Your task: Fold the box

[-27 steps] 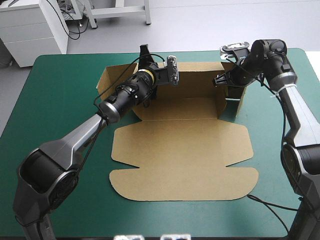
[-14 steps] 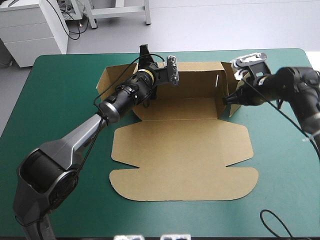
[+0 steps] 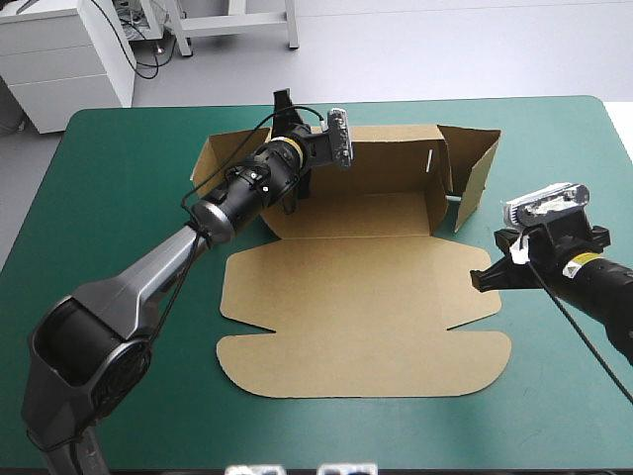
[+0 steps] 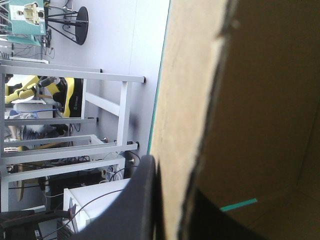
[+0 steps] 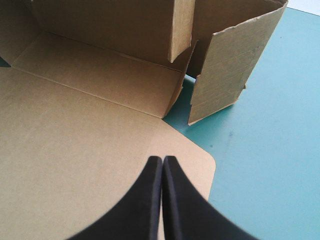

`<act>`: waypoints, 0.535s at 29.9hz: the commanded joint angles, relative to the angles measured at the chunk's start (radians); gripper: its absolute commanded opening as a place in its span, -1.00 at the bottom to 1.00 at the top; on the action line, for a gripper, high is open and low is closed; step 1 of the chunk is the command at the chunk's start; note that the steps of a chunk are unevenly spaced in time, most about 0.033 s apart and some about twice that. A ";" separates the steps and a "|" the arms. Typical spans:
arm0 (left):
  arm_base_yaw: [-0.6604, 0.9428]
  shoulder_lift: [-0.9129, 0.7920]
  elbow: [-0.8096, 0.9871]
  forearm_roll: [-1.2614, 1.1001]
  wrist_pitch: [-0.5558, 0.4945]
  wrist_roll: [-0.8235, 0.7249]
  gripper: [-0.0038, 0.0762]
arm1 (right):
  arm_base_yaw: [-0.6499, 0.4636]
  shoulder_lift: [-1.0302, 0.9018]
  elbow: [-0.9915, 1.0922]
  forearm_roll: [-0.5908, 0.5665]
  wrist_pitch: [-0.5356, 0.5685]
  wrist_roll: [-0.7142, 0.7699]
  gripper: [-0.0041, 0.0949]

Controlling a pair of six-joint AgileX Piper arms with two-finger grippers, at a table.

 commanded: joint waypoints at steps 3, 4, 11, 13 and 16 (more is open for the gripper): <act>-0.006 -0.079 -0.024 -0.065 0.022 -0.009 -0.92 | -0.004 -0.017 -0.024 0.013 -0.076 -0.009 -0.95; -0.010 -0.091 -0.024 -0.067 0.034 0.006 -0.92 | -0.004 -0.017 -0.024 0.013 -0.076 -0.009 -0.95; -0.043 -0.221 -0.024 -0.172 0.171 0.219 -0.86 | -0.004 -0.017 -0.024 0.018 -0.087 -0.009 -0.95; -0.043 -0.263 -0.024 -0.247 0.197 0.263 -0.86 | -0.004 -0.017 -0.024 0.022 -0.092 -0.009 -0.95; -0.043 -0.311 -0.024 -0.262 0.229 0.273 -0.86 | -0.004 -0.017 -0.024 0.022 -0.096 -0.009 -0.95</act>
